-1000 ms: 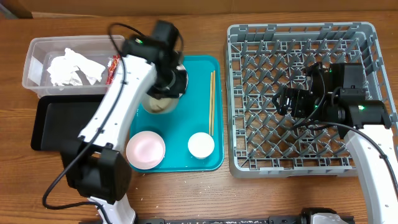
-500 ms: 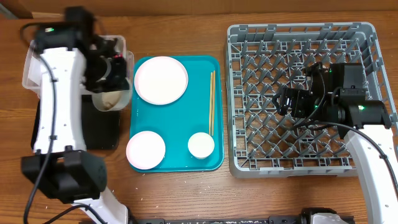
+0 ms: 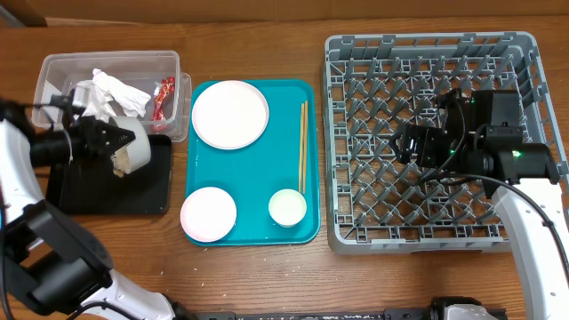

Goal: Sort waste into correct bins and load items into the dishwasher
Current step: 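Tip the rice bowl over the black tray to pour out rice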

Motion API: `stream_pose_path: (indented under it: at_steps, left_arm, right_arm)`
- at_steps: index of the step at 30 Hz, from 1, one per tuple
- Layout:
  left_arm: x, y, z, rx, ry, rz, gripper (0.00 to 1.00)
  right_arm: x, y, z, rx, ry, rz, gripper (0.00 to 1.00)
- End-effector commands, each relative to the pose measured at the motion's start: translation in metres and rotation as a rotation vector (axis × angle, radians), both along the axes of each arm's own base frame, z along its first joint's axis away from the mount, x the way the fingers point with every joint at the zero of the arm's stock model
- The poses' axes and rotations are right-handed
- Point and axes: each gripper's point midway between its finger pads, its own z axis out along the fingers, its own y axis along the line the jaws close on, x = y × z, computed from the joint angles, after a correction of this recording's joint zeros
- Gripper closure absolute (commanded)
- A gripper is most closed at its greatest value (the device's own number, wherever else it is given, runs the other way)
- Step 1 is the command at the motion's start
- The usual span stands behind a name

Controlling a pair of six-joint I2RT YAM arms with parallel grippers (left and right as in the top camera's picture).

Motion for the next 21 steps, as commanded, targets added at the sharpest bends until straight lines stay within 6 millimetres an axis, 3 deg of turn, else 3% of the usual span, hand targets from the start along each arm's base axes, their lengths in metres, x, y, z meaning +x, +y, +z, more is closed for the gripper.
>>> stream_pose_path:
  at_steps: [1, 8, 12, 16, 21]
  left_arm:
    - [0.003, 0.006, 0.017, -0.199, -0.22, 0.075, 0.96]
    - [-0.003, 0.035, 0.005, -0.334, -0.319, 0.205, 0.96]
    - [-0.001, 0.045, 0.012, -0.423, -0.353, 0.253, 0.96]
    - [0.001, 0.048, 0.024, -0.552, -0.321, 0.301, 0.96]
    - [0.001, 0.048, 0.024, -0.64, -0.212, 0.343, 0.96]
  right_arm:
    - [0.005, 0.0, 0.011, 0.012, -0.029, -0.014, 0.0]
    - [0.004, 0.0, 0.01, 0.012, -0.023, -0.014, 0.0]
    - [0.004, 0.0, 0.01, 0.012, -0.022, -0.014, 0.0]
    - [0.003, 0.0, 0.01, 0.012, -0.019, -0.014, 0.0]
    - [0.003, 0.0, 0.009, 0.012, -0.016, -0.014, 0.0]
